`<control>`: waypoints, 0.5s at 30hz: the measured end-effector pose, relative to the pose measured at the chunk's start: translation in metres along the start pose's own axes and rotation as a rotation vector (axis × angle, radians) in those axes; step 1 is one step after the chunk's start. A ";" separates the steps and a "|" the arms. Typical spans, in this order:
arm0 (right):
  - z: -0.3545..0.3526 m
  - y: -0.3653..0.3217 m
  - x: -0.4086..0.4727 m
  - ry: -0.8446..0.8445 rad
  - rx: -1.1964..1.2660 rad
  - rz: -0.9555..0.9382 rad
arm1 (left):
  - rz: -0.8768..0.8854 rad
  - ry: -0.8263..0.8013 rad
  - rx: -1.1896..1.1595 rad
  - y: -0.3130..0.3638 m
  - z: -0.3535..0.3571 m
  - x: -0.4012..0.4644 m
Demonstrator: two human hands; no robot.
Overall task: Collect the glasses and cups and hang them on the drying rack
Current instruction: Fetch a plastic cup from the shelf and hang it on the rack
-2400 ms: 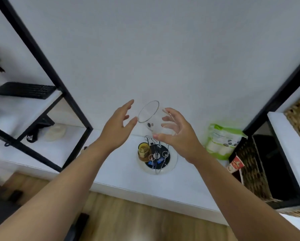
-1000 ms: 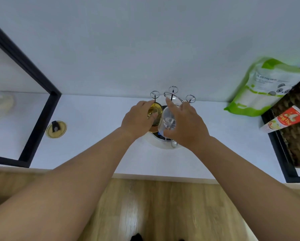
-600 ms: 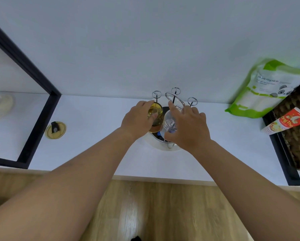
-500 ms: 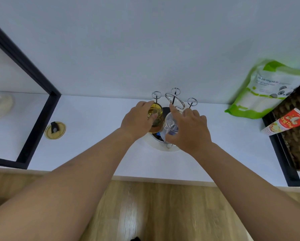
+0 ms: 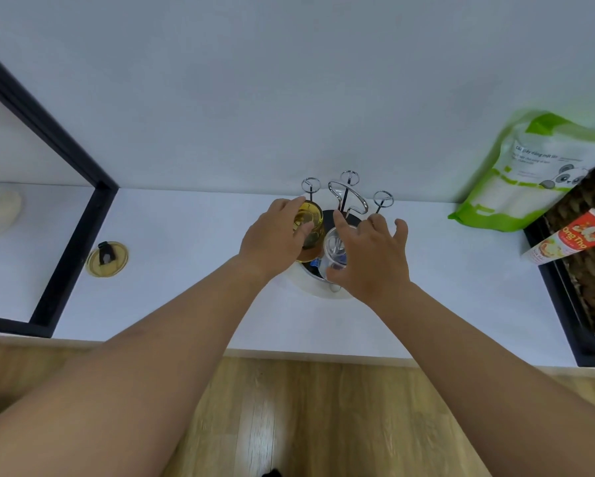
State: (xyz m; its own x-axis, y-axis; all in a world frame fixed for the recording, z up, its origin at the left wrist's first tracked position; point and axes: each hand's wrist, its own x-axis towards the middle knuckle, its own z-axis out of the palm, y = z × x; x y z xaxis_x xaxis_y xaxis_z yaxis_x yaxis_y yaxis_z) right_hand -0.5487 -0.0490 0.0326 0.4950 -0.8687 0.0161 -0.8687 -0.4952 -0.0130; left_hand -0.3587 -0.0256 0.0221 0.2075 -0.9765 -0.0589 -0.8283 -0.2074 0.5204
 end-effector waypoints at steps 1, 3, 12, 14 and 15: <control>0.001 0.000 0.000 -0.009 0.003 0.001 | 0.001 0.001 -0.001 0.000 0.001 0.000; 0.003 -0.001 0.001 -0.009 0.015 0.008 | 0.000 0.005 -0.007 -0.001 0.001 0.000; 0.004 -0.003 0.004 -0.022 0.035 0.019 | 0.016 0.012 0.013 -0.003 0.000 0.002; 0.005 -0.004 0.003 -0.028 0.037 0.027 | 0.018 0.011 0.018 -0.003 0.000 0.002; 0.005 -0.005 0.003 -0.025 0.032 0.030 | 0.018 0.011 0.017 -0.003 0.000 0.001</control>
State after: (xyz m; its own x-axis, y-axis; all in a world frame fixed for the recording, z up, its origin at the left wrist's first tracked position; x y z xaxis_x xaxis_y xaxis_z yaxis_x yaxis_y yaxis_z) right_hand -0.5430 -0.0491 0.0278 0.4695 -0.8829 -0.0102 -0.8822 -0.4687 -0.0451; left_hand -0.3560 -0.0262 0.0210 0.1977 -0.9794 -0.0404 -0.8409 -0.1906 0.5064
